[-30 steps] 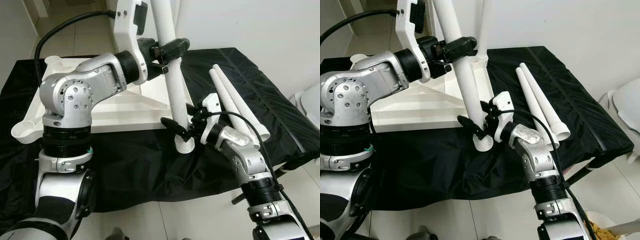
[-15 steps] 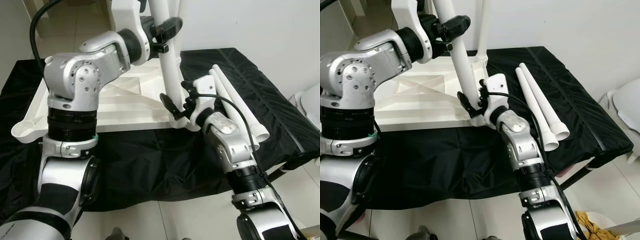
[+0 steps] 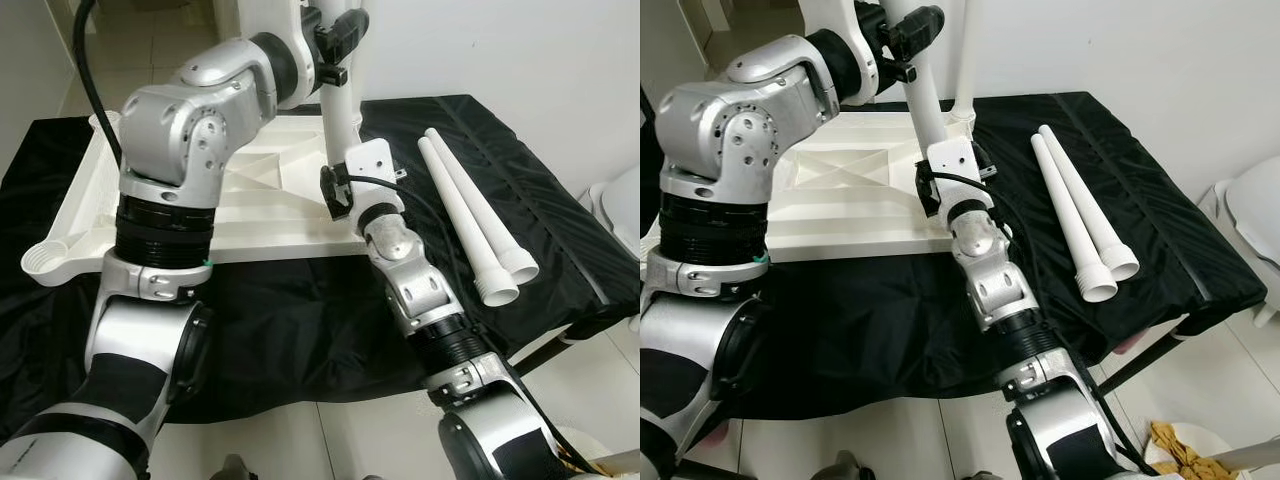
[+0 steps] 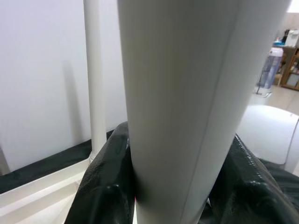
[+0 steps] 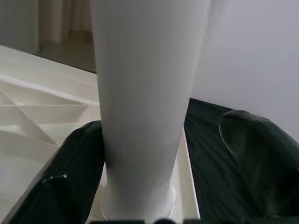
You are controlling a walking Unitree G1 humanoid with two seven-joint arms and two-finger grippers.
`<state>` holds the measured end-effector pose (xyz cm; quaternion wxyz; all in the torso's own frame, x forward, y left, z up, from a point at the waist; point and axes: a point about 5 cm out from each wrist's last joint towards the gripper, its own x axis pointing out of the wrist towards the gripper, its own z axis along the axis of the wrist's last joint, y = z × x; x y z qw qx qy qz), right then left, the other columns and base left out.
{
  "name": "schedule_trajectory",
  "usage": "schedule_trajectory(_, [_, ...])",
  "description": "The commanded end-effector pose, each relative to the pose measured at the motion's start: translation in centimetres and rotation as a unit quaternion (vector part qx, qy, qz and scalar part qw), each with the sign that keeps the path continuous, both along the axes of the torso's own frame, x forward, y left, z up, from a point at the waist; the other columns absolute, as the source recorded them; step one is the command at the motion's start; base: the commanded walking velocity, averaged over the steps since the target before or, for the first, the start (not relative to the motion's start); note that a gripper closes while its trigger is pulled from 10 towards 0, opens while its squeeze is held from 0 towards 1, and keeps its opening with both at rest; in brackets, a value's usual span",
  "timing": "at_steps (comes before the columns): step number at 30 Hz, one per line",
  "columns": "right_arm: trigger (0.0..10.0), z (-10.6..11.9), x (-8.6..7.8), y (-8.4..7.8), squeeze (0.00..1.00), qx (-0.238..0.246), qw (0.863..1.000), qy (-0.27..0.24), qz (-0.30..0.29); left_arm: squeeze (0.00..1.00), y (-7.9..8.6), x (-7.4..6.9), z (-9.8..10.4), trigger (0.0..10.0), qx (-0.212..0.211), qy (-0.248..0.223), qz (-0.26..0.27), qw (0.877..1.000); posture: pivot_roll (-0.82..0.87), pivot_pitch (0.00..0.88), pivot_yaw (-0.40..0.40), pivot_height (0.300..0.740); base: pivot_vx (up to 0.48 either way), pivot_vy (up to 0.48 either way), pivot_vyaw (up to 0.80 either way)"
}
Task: Building children table
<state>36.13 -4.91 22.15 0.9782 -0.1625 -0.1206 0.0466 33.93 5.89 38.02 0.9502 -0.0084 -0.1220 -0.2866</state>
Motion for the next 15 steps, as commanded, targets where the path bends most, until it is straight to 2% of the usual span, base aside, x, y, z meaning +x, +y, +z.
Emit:
schedule_trajectory(1, [10.0, -0.79, 0.23, -0.39, 0.00, -0.013, 0.999, 0.012, -0.037, 0.00, 1.51, 0.38, 1.51, 10.0, -0.033, -0.021, 0.145, 0.989, -0.01, 0.041, -0.021, 0.740, 0.000, 0.000, 0.00])
schedule_trajectory(9, [10.0, -0.61, 0.30, -0.09, 0.00, -0.028, 0.998, -0.005, -0.048, 0.00, 1.23, 0.29, 1.81, 10.0, -0.034, -0.026, 0.140, 0.989, -0.01, 0.045, -0.023, 0.740, 0.000, 0.000, 0.00])
schedule_trajectory(10, [9.3, -0.62, 0.38, -0.09, 0.00, -0.025, 0.998, -0.006, -0.051, 0.00, 1.10, 0.28, 1.84, 10.0, -0.033, -0.026, 0.137, 0.990, -0.01, 0.045, -0.023, 0.740, 0.000, 0.000, 0.00])
schedule_trajectory(12, [9.3, -0.62, 0.38, -0.09, 0.00, -0.025, 0.998, -0.006, -0.051, 0.00, 1.10, 0.28, 1.84, 10.0, -0.033, -0.026, 0.137, 0.990, -0.01, 0.045, -0.023, 0.740, 0.000, 0.000, 0.00])
schedule_trajectory(13, [4.0, -0.65, 0.45, -0.05, 0.00, -0.027, 0.998, -0.008, -0.054, 0.00, 0.98, 0.29, 1.85, 10.0, -0.030, -0.026, 0.135, 0.990, 0.00, 0.045, -0.023, 0.740, 0.000, 0.000, 0.00])
schedule_trajectory(14, [4.0, -0.65, 0.45, -0.05, 0.00, -0.027, 0.998, -0.008, -0.054, 0.00, 0.98, 0.29, 1.85, 10.0, -0.030, -0.026, 0.135, 0.990, 0.00, 0.045, -0.023, 0.740, 0.000, 0.000, 0.00])
schedule_trajectory(15, [1.3, -0.74, 0.48, -0.01, 0.00, -0.028, 0.998, -0.010, -0.055, 0.00, 0.89, 0.30, 1.85, 10.0, -0.028, -0.027, 0.133, 0.990, 0.00, 0.045, -0.023, 0.740, 0.000, 0.000, 0.00])
